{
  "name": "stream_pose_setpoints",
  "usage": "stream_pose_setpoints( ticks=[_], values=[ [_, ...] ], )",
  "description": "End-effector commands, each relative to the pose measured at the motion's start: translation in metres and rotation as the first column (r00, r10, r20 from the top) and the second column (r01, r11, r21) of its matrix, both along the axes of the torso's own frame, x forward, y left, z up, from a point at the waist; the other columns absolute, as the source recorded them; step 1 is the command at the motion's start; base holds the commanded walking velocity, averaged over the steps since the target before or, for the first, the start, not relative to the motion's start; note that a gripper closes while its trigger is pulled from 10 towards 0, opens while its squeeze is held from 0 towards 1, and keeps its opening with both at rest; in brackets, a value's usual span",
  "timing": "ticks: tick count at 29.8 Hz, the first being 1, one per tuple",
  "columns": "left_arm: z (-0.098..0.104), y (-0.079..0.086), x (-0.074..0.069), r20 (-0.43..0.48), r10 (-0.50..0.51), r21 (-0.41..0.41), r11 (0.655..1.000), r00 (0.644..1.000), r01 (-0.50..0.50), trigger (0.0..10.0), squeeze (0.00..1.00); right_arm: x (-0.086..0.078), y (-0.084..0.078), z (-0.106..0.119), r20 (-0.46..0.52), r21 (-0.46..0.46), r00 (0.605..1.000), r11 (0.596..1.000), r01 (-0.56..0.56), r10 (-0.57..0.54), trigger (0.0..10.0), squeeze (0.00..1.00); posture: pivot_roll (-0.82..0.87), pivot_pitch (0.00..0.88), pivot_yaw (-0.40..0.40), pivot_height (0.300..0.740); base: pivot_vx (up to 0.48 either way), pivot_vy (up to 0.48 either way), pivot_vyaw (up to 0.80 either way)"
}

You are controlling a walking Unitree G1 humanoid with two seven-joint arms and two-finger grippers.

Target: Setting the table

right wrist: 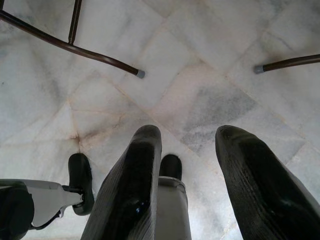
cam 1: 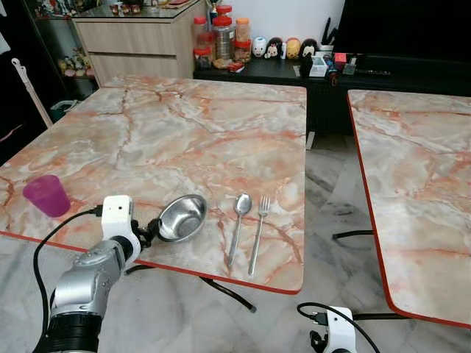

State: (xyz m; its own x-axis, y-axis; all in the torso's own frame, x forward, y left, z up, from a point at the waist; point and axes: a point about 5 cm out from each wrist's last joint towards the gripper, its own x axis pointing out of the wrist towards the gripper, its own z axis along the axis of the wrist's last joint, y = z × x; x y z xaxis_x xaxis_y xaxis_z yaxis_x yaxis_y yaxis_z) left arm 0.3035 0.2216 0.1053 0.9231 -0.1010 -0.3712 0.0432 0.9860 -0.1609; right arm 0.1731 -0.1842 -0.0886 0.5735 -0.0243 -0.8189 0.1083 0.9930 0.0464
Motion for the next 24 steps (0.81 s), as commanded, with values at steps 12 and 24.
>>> stream_pose_setpoints(
  ticks=[12,24],
  values=[
    [0.021,0.022,-0.003,0.011,0.016,0.029,0.999,1.0,-0.016,10.0,0.0,0.003,0.004,0.001,0.01,0.014,1.0,1.0,0.005,-0.006,10.0,0.0,0.1,0.0,0.024,0.732,0.0,0.0,0.0],
    [0.024,-0.012,0.001,0.023,-0.127,-0.076,0.989,0.992,0.129,10.0,0.0,0.001,0.005,0.0,0.008,0.018,1.0,1.0,0.012,-0.012,10.0,0.0,0.09,0.0,0.034,0.732,0.0,0.0,0.0]
  ],
)
